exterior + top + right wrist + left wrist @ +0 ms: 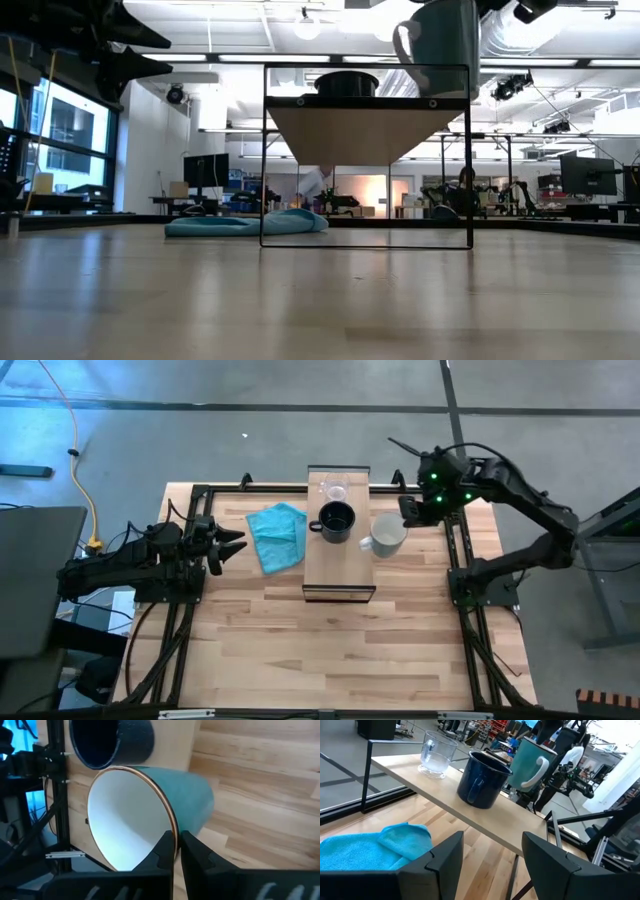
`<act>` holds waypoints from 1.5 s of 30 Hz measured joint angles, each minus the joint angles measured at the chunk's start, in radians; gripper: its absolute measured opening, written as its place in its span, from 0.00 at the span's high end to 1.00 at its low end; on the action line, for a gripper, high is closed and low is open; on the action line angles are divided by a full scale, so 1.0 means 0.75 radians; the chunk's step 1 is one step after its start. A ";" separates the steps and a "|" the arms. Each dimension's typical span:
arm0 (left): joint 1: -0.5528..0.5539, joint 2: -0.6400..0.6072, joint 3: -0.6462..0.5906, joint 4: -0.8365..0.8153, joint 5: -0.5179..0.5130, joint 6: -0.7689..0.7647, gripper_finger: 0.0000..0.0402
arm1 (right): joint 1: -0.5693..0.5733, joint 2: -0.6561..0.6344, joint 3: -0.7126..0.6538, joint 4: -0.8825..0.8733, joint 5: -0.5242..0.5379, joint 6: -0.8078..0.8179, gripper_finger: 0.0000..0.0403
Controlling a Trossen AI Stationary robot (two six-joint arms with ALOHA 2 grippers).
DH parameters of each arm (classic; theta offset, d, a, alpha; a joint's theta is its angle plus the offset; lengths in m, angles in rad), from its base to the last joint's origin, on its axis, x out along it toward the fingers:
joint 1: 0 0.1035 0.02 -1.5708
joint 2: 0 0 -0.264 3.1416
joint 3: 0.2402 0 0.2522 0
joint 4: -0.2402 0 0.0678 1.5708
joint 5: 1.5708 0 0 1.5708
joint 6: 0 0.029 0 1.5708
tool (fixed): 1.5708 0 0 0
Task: Stack small to large cups/mugs on shelf
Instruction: Put the light blue mug on the shelf
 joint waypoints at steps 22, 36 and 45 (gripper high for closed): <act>0.001 0.000 0.000 -0.001 -0.020 0.075 0.53 | 0.290 0.133 0.053 0.168 0.099 0.240 1.00; 0.000 0.000 0.000 -0.001 -0.020 0.081 0.53 | 0.395 0.238 0.053 0.347 0.111 0.291 1.00; 0.001 0.000 0.000 -0.001 -0.020 0.081 0.53 | 0.441 0.288 0.051 0.413 0.148 0.328 1.00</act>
